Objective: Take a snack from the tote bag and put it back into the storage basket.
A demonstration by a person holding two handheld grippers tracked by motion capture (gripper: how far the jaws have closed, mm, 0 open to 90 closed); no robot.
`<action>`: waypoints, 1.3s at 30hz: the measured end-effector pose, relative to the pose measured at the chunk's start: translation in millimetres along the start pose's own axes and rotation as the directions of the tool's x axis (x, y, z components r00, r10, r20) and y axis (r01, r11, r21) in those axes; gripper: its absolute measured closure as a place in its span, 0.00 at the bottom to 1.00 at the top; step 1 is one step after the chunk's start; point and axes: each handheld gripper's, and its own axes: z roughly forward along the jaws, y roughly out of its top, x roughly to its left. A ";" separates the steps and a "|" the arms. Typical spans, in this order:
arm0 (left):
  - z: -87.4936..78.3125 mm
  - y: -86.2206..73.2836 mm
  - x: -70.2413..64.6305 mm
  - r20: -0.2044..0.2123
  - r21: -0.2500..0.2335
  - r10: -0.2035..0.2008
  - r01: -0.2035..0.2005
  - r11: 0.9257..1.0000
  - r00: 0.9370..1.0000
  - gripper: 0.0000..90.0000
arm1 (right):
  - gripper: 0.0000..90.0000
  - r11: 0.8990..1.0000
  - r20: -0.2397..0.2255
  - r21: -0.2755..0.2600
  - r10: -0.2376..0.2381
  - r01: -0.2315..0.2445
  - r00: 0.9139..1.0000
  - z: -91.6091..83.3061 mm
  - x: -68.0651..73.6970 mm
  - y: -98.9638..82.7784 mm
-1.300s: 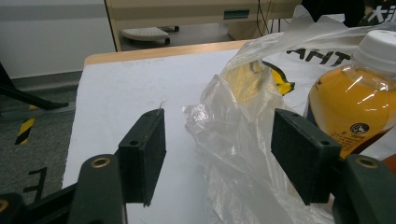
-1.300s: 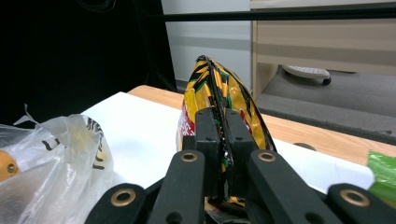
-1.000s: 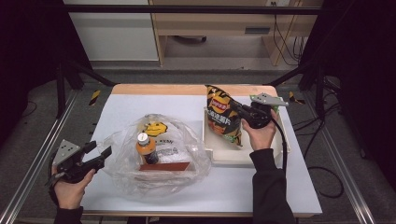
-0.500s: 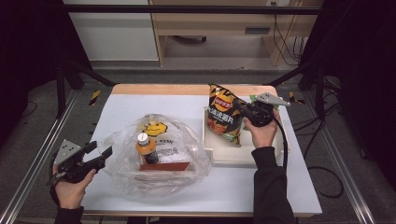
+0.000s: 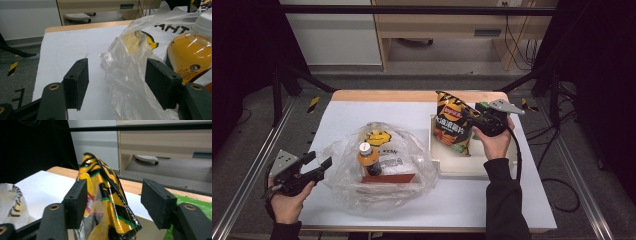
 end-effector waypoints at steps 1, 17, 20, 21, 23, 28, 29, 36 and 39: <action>0.0 0.0 -0.2 -0.001 0.000 0.000 0.000 1.000 1.000 0.39 | 0.39 1.000 -0.002 -0.005 0.000 0.000 1.000 -2.2 0.5 1.0; -0.6 0.3 -1.1 -0.009 -0.006 0.000 0.000 1.000 1.000 0.39 | 0.58 0.999 -0.061 -0.026 -0.032 0.031 0.998 -59.1 10.0 -22.6; -1.0 0.3 -0.7 -0.006 -0.011 -0.007 0.007 1.000 1.000 0.39 | 0.64 1.000 -0.056 0.000 -0.025 0.025 0.998 -63.3 7.2 -34.1; -1.2 0.3 -0.7 -0.007 -0.012 -0.008 0.008 1.000 1.000 0.39 | 0.66 1.000 -0.057 0.009 -0.018 0.019 0.998 -64.0 6.3 -38.5; -1.2 0.3 -0.5 -0.008 -0.011 -0.009 0.009 1.000 1.000 0.39 | 0.70 0.999 -0.066 0.039 -0.007 0.010 0.998 -63.7 5.2 -49.2; -0.9 0.4 -1.5 -0.006 -0.011 -0.006 0.006 1.000 1.000 0.39 | 0.77 0.994 -0.087 0.108 -0.002 0.012 0.996 -56.1 5.7 -65.2; -0.7 0.4 -1.9 -0.004 -0.012 -0.006 0.006 1.000 1.000 0.39 | 0.77 0.993 -0.089 0.114 -0.006 0.016 0.996 -54.4 6.3 -67.0; 1.4 -0.6 -3.1 0.003 -0.008 -0.003 0.003 1.000 1.000 0.40 | 0.97 0.985 -0.087 0.171 0.003 0.012 0.996 -43.5 8.6 -82.5; 1.9 -1.2 -2.7 0.000 -0.005 -0.004 0.004 1.000 1.000 0.40 | 1.00 0.980 -0.080 0.198 -0.002 0.018 0.997 -37.4 8.0 -87.1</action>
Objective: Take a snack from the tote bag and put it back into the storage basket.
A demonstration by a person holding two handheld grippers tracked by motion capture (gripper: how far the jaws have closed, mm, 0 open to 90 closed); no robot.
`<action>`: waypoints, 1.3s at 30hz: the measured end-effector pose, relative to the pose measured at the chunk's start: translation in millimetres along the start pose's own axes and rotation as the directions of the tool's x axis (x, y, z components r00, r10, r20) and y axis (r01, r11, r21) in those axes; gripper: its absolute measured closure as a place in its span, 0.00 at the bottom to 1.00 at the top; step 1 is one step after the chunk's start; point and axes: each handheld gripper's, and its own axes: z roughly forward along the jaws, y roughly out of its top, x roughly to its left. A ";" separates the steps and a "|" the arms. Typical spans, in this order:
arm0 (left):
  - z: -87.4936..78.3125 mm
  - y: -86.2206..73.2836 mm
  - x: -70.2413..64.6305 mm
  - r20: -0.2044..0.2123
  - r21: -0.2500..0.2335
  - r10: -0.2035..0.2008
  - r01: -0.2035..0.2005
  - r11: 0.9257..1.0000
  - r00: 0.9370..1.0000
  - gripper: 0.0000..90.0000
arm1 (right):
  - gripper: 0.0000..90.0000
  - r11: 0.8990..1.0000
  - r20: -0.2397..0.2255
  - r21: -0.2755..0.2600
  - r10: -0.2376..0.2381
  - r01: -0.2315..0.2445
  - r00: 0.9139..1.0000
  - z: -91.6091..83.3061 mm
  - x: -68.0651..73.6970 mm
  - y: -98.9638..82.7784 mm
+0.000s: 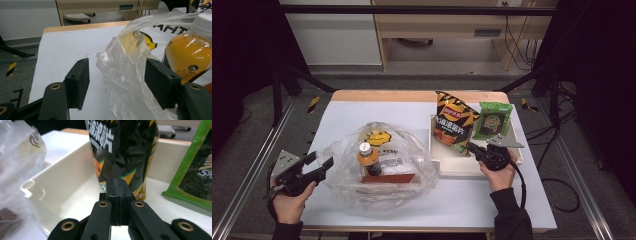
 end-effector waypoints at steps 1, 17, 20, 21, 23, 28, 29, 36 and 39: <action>0.0 0.0 0.1 -0.001 -0.001 -0.002 0.002 1.000 1.000 0.40 | 1.00 1.000 0.005 0.007 0.000 0.000 1.000 1.6 0.0 -0.6; 1.1 -0.6 -0.3 0.000 -0.003 -0.004 0.004 1.000 1.000 0.41 | 1.00 1.000 0.074 0.024 -0.005 0.004 0.997 30.0 -5.7 -2.5; 1.3 -0.6 -0.4 0.001 -0.002 -0.008 0.008 1.000 1.000 0.41 | 1.00 1.000 0.088 0.020 0.008 -0.010 0.996 30.6 -7.7 -0.7; 1.4 -0.6 -0.6 0.000 -0.002 -0.005 0.005 1.000 1.000 0.41 | 1.00 1.000 0.096 0.018 0.007 -0.009 0.995 31.0 -8.8 -0.4; 1.7 -0.7 -1.1 0.001 0.000 -0.003 0.003 1.000 1.000 0.41 | 1.00 1.000 0.105 0.015 0.017 -0.019 0.994 31.5 -10.8 -0.1; 3.4 -1.7 -0.9 0.003 0.008 -0.004 0.004 1.000 1.000 0.41 | 1.00 0.999 0.127 -0.001 0.052 -0.052 0.991 34.0 -18.8 3.6; 3.6 -1.9 -0.9 0.003 0.009 -0.004 0.004 1.000 1.000 0.41 | 1.00 0.998 0.122 -0.008 0.059 -0.058 0.991 35.7 -20.3 3.4; 5.1 -3.2 -0.6 0.003 0.017 -0.003 0.003 1.000 1.000 0.41 | 0.99 0.996 0.145 -0.033 0.086 -0.082 0.986 45.9 -29.7 0.9; 5.2 -3.3 -0.1 0.004 0.017 -0.006 0.006 1.000 1.000 0.41 | 0.99 0.993 0.149 -0.041 0.111 -0.106 0.983 48.3 -34.7 -0.8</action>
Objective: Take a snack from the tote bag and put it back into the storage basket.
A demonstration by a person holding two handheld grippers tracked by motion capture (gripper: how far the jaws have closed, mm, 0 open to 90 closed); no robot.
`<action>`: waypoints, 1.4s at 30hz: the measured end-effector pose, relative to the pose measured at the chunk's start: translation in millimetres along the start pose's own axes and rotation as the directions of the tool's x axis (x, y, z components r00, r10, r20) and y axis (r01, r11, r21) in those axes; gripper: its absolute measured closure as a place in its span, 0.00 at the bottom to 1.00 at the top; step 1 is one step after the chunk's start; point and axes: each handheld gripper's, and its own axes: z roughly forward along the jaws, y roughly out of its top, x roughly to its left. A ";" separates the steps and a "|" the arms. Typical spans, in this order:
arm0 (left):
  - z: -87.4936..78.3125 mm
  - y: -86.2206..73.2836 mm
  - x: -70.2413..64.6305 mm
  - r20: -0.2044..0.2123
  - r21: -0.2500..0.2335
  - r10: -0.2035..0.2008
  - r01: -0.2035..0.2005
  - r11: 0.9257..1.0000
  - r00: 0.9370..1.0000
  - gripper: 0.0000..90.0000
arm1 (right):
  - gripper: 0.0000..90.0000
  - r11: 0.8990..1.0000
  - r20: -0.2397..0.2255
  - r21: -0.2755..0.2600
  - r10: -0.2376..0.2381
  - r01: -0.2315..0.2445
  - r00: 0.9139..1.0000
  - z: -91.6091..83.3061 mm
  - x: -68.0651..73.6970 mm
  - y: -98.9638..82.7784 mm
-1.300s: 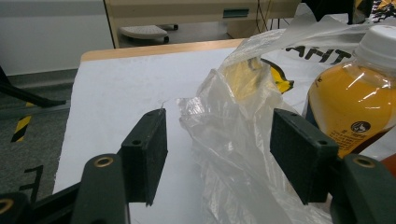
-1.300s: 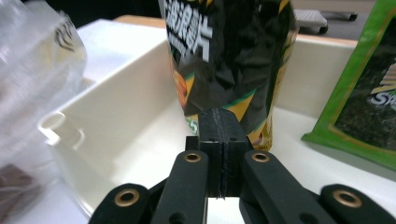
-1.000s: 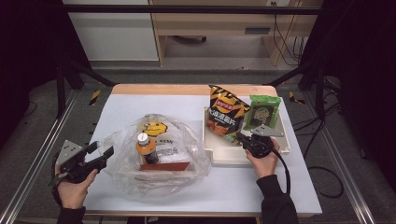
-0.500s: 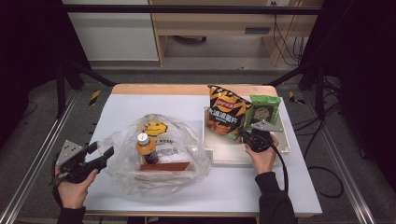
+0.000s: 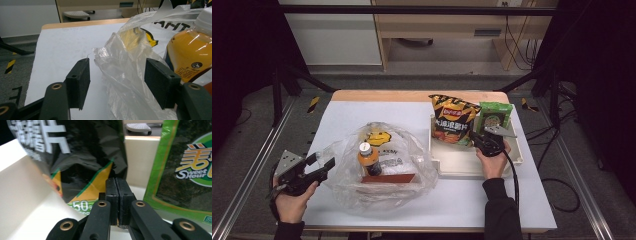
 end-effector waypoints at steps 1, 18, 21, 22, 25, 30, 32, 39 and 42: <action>0.0 0.0 0.1 0.000 0.000 0.000 0.000 1.000 1.000 0.41 | 0.98 1.000 0.002 -0.001 0.001 -0.001 1.000 0.6 -1.1 -0.1; -1.7 0.8 0.1 -0.003 -0.007 -0.003 0.003 1.000 1.000 0.41 | 1.00 0.994 -0.106 -0.096 -0.059 0.049 0.993 -32.2 31.7 24.6; -2.6 0.8 1.2 -0.004 -0.011 -0.007 0.007 1.000 1.000 0.41 | 1.00 0.992 -0.109 -0.113 -0.065 0.052 0.992 -25.4 39.6 34.2; -2.9 0.8 1.4 -0.005 -0.013 -0.007 0.007 1.000 1.000 0.41 | 1.00 0.992 -0.096 -0.112 -0.076 0.065 0.993 -22.5 42.0 36.8; -4.1 1.3 1.7 -0.003 -0.018 -0.006 0.006 1.000 1.000 0.41 | 1.00 0.992 -0.055 -0.117 -0.052 0.045 0.997 -13.0 41.8 40.5; -4.3 1.6 2.0 -0.002 -0.019 -0.007 0.007 1.000 1.000 0.41 | 1.00 0.990 -0.003 -0.142 -0.009 0.008 1.000 -4.6 32.4 42.8; -4.5 1.6 2.1 -0.001 -0.019 -0.007 0.007 1.000 1.000 0.41 | 0.99 0.990 0.016 -0.142 0.006 -0.004 1.000 -1.9 27.2 43.3; -5.4 1.9 2.1 -0.002 -0.022 -0.008 0.008 1.000 1.000 0.41 | 0.99 0.992 0.008 -0.122 -0.015 0.016 1.000 -2.5 26.8 39.8; -6.0 2.3 1.8 -0.003 -0.025 -0.008 0.008 1.000 1.000 0.41 | 0.99 0.994 -0.008 -0.108 -0.036 0.035 0.999 -5.9 32.3 37.1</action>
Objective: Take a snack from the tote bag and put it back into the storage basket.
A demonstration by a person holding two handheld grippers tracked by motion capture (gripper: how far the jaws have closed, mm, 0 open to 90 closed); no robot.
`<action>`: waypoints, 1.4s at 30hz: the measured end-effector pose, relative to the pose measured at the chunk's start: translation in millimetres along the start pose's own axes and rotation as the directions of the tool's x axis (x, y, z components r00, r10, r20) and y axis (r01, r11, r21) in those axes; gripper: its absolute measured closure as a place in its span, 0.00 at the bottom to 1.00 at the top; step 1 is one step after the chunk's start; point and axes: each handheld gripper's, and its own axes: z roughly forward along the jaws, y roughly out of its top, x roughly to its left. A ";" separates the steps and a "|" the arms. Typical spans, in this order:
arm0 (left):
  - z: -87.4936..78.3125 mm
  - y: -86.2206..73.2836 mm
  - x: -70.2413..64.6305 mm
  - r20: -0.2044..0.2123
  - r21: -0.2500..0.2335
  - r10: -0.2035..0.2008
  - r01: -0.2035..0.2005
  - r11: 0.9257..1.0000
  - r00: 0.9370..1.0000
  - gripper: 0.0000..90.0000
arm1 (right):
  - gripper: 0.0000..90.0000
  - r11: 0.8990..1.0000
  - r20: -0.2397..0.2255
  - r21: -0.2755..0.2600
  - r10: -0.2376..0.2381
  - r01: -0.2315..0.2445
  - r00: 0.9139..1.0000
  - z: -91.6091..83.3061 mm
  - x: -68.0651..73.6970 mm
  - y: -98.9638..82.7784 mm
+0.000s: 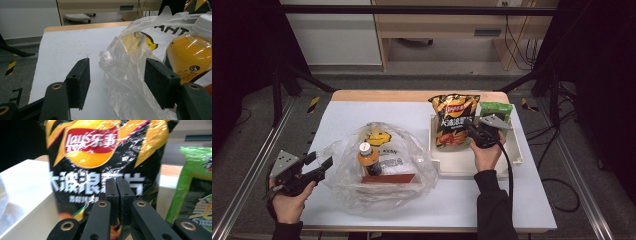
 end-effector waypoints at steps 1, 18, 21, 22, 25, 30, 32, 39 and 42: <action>-0.1 0.1 -0.1 0.000 -0.001 0.000 0.000 1.000 1.000 0.41 | 0.99 1.000 -0.007 0.005 -0.007 0.007 1.000 -1.5 1.9 -1.3; -5.4 4.2 -3.2 0.005 -0.022 0.010 -0.010 1.000 1.000 0.41 | 0.72 0.995 -0.156 -0.047 -0.095 0.088 0.983 -65.2 34.2 7.2; -7.2 6.0 -5.6 0.010 -0.031 0.013 -0.012 0.999 1.000 0.41 | 0.63 0.996 -0.177 -0.030 -0.087 0.083 0.980 -74.2 38.7 7.9; -8.4 7.0 -6.9 0.013 -0.037 0.014 -0.014 0.999 1.000 0.41 | 0.62 0.995 -0.180 -0.045 -0.091 0.084 0.980 -77.0 39.6 8.2; -10.8 9.5 -10.8 0.022 -0.049 0.017 -0.016 0.999 1.000 0.43 | 0.58 0.996 -0.213 -0.050 -0.081 0.072 0.974 -83.4 43.0 10.0; -14.5 12.8 -22.3 0.060 -0.070 0.039 -0.035 0.997 0.997 0.49 | 0.58 0.994 -0.269 -0.055 -0.102 0.090 0.958 -88.0 55.1 11.2; -14.7 13.6 -27.2 0.077 -0.072 0.041 -0.036 0.997 0.996 0.52 | 0.59 0.993 -0.293 -0.069 -0.110 0.093 0.950 -90.2 61.1 13.5; -16.3 15.5 -41.8 0.099 -0.087 0.061 -0.052 0.995 0.993 0.60 | 0.58 0.990 -0.349 -0.086 -0.131 0.108 0.928 -96.6 82.4 20.1; -18.5 17.2 -46.3 0.109 -0.097 0.058 -0.047 0.994 0.992 0.63 | 0.58 0.989 -0.377 -0.084 -0.144 0.121 0.915 -97.5 90.8 21.5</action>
